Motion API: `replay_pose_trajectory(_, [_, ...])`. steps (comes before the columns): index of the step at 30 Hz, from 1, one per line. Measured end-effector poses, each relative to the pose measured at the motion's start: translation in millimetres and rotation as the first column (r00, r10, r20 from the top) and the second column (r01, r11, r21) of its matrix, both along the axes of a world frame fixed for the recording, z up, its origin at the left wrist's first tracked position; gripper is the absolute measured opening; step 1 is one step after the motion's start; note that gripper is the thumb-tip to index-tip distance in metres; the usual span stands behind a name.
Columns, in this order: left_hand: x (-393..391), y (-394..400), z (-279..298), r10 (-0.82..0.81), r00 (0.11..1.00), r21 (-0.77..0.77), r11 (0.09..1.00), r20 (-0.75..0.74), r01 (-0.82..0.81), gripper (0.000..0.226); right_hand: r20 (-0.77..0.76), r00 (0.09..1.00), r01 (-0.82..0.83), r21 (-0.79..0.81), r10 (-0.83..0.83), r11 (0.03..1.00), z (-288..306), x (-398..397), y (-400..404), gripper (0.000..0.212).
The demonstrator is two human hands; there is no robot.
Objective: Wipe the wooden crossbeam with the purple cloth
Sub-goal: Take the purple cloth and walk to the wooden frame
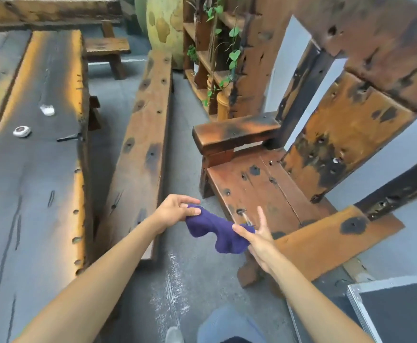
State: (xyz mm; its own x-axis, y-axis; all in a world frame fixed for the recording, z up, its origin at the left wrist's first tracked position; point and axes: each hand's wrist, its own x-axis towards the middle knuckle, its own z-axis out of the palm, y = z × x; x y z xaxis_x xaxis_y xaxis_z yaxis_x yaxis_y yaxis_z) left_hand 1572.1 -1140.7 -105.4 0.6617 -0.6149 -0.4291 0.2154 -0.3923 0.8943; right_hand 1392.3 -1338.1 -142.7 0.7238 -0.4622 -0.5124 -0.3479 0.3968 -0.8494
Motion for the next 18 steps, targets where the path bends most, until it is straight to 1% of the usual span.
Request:
replay_pose_trajectory(1, [19, -21, 4, -0.039, 0.999, -0.02, 0.999, 0.022, 0.04, 0.027, 0.009, 1.0, 0.018, 0.008, -0.018, 1.0, 4, 14, -15, 0.101])
replay_pose_trajectory(3, [58, -60, 9, -0.113, 0.99, -0.036, 0.993, 0.082, 0.116, 0.019, 0.014, 1.0, -0.014, -0.008, 0.014, 1.0, 13, 42, -45, 0.072])
replay_pose_trajectory(4, [83, -86, 10, -0.15, 0.983, -0.039, 0.987, 0.109, 0.155, 0.018, 0.011, 1.0, -0.021, -0.036, 0.022, 0.999, 14, 59, -65, 0.062])
replay_pose_trajectory(5, [105, -110, 9, -0.18, 0.975, -0.037, 0.982, 0.132, 0.187, 0.019, 0.002, 1.0, -0.029, -0.069, 0.03, 0.997, 14, 73, -83, 0.056])
replay_pose_trajectory(8, [170, -187, 7, -0.221, 0.953, -0.011, 0.973, 0.207, 0.229, 0.023, -0.036, 0.999, -0.026, -0.216, 0.019, 0.976, 14, 127, -139, 0.052])
replay_pose_trajectory(10, [200, -230, 6, -0.264, 0.928, 0.009, 0.962, 0.263, 0.272, 0.023, -0.094, 0.996, -0.036, -0.313, 0.007, 0.949, 18, 159, -171, 0.047])
replay_pose_trajectory(12, [231, -274, 14, -0.345, 0.881, 0.064, 0.937, 0.323, 0.344, 0.025, -0.139, 0.99, -0.047, -0.392, -0.009, 0.919, 24, 194, -208, 0.033])
replay_pose_trajectory(15, [276, -335, 30, -0.41, 0.829, 0.11, 0.91, 0.38, 0.399, 0.03, -0.218, 0.975, -0.08, -0.499, -0.036, 0.863, 38, 240, -259, 0.009])
replay_pose_trajectory(16, [290, -353, 33, -0.425, 0.812, 0.124, 0.903, 0.399, 0.411, 0.03, -0.243, 0.969, -0.096, -0.547, -0.048, 0.831, 43, 255, -275, 0.01])
replay_pose_trajectory(17, [303, -372, 36, -0.43, 0.809, 0.135, 0.901, 0.401, 0.413, 0.029, -0.269, 0.96, -0.106, -0.601, -0.076, 0.792, 45, 269, -293, 0.02])
replay_pose_trajectory(18, [311, -384, 37, -0.451, 0.786, 0.149, 0.89, 0.423, 0.43, 0.028, -0.293, 0.95, -0.117, -0.655, -0.108, 0.747, 48, 277, -303, 0.026])
